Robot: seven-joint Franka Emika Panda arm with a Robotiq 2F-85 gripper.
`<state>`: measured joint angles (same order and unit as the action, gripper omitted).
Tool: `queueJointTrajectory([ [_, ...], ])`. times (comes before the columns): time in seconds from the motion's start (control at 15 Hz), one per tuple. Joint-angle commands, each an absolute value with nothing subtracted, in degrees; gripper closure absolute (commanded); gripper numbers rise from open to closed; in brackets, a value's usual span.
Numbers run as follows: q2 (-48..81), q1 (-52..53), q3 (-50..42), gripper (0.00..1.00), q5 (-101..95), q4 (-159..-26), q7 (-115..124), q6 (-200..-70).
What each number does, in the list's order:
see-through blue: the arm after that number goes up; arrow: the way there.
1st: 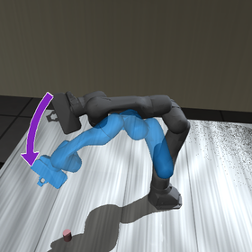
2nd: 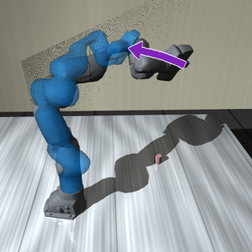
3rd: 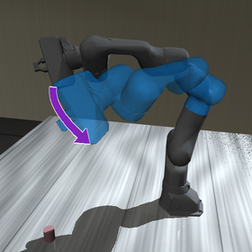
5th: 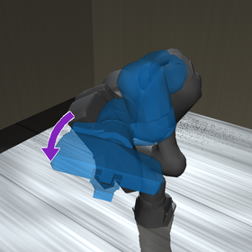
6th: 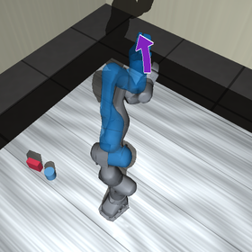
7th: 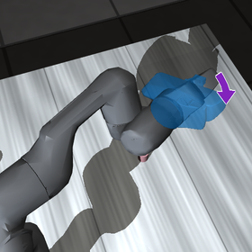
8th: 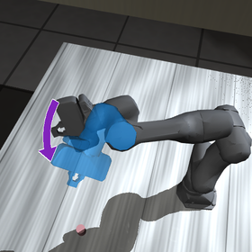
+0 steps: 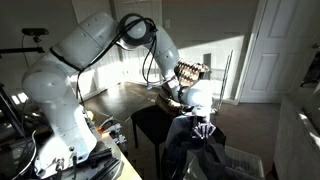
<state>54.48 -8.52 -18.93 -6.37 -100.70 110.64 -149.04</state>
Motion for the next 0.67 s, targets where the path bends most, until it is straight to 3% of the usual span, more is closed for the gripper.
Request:
queueJointTrajectory([
  [0.0,44.9,-5.6,-21.2,0.99,-6.5,-114.4,104.6,-158.7],
  [0.6,27.5,15.9,-32.1,0.99,-6.5,-135.5,103.2,-173.7],
])
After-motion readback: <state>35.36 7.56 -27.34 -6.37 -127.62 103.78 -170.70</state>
